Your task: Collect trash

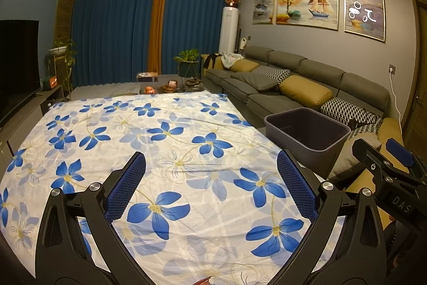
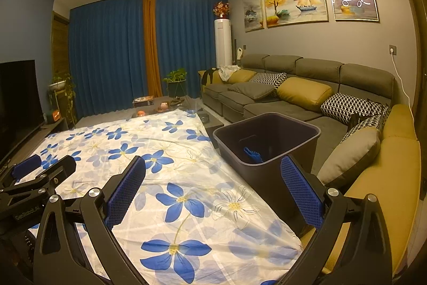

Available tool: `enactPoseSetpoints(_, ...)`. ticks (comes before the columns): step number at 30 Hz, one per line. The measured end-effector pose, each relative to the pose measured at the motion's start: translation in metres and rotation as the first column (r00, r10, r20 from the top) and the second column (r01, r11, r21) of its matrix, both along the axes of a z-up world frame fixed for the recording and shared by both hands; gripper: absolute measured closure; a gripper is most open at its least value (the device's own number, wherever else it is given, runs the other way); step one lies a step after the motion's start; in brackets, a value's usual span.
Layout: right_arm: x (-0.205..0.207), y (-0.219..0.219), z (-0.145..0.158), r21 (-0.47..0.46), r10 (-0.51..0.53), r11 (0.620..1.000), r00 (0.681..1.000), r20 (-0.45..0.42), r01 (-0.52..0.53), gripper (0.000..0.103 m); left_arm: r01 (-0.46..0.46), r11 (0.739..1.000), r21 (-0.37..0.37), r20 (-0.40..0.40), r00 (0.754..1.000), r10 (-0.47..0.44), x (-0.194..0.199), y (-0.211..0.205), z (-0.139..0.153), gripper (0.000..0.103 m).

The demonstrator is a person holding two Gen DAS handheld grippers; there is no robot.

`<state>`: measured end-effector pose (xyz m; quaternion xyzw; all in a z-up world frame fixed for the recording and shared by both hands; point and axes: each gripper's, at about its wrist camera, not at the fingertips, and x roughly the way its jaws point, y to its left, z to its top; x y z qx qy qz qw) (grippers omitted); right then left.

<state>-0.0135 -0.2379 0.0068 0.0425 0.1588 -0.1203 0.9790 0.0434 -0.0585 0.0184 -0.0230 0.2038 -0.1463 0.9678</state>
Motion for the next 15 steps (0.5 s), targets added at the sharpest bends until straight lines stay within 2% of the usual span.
enactPoseSetpoints(15,-0.0004,0.0016,-0.0007,0.001,-0.003,1.000,1.000,-0.004,0.003,0.006,0.005,1.000,0.001,-0.004,1.000,-0.005,0.0004,-0.0019,-0.0016,0.006)
